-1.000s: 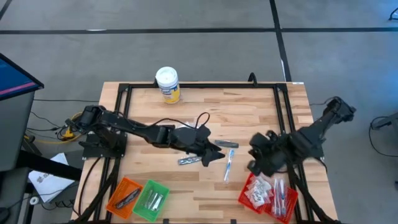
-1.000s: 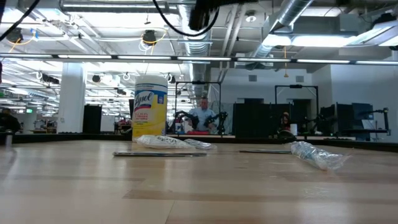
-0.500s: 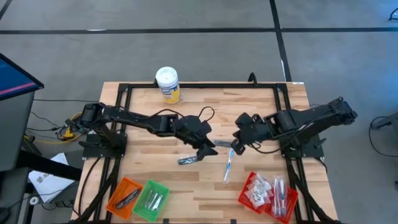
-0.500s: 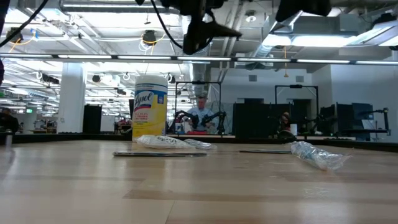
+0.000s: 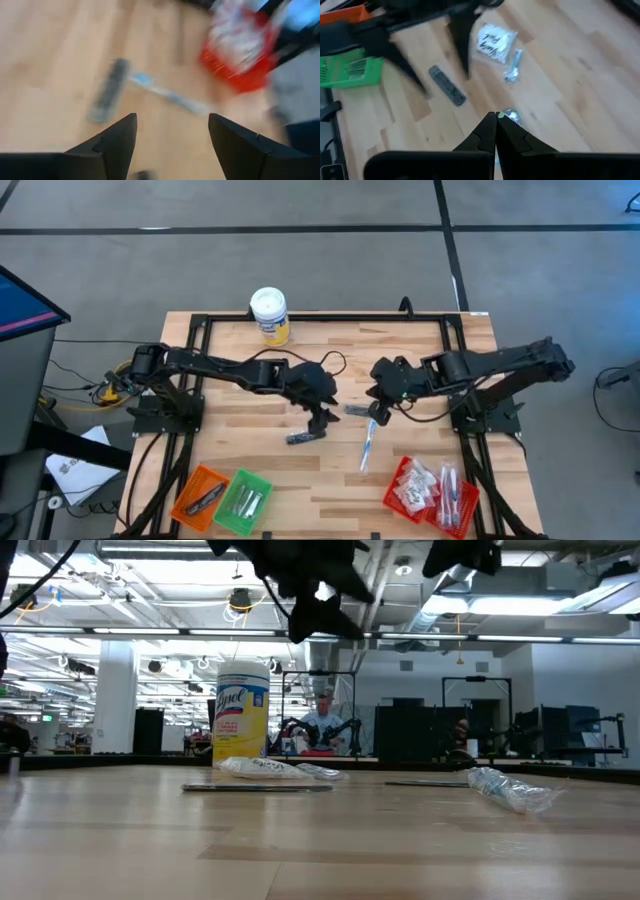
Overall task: Pick & Place Travel size toiletries
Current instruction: Put the nail cutter into the green basket
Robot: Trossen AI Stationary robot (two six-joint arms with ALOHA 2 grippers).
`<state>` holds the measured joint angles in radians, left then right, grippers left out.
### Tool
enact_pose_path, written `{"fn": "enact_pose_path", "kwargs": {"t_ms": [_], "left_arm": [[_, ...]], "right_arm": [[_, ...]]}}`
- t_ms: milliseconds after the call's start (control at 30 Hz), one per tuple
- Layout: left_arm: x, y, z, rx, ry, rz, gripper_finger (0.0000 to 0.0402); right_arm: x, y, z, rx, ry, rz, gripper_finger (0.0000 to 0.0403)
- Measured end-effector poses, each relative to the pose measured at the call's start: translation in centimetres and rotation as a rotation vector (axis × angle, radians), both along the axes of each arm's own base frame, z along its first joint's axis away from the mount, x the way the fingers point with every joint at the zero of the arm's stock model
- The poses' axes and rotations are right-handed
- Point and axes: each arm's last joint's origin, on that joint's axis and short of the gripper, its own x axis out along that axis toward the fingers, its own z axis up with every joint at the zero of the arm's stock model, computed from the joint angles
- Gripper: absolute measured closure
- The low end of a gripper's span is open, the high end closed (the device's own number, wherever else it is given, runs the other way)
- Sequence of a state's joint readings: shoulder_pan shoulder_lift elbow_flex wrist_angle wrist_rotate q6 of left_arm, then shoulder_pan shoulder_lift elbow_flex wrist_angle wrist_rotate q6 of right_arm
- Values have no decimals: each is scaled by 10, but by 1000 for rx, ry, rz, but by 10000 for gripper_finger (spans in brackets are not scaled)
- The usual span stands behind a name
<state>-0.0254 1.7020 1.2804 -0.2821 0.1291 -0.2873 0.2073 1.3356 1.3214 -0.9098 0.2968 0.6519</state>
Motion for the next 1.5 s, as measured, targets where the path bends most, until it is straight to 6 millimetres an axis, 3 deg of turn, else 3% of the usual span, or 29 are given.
{"fn": "enact_pose_path", "kwargs": {"t_ms": [233,367,700,967,1133,1500], "left_arm": [[-7,10,-8,514,104,-86,160],[-8,21,-13,578,156,-95,160],[-5,55,-56,547,318,-313,160],[3,53,-97,618,456,-388,160],[8,49,-103,762,474,-443,160],[10,67,-105,714,435,-406,160]], "right_arm": [[-9,-10,-48,191,-190,20,403],[-21,-13,-58,318,-397,-42,403],[-42,-17,-26,363,-749,-33,403],[-41,-20,-21,353,-808,-44,403],[-41,-20,-22,350,-800,-42,403],[-41,-20,-22,350,-800,-41,403]]}}
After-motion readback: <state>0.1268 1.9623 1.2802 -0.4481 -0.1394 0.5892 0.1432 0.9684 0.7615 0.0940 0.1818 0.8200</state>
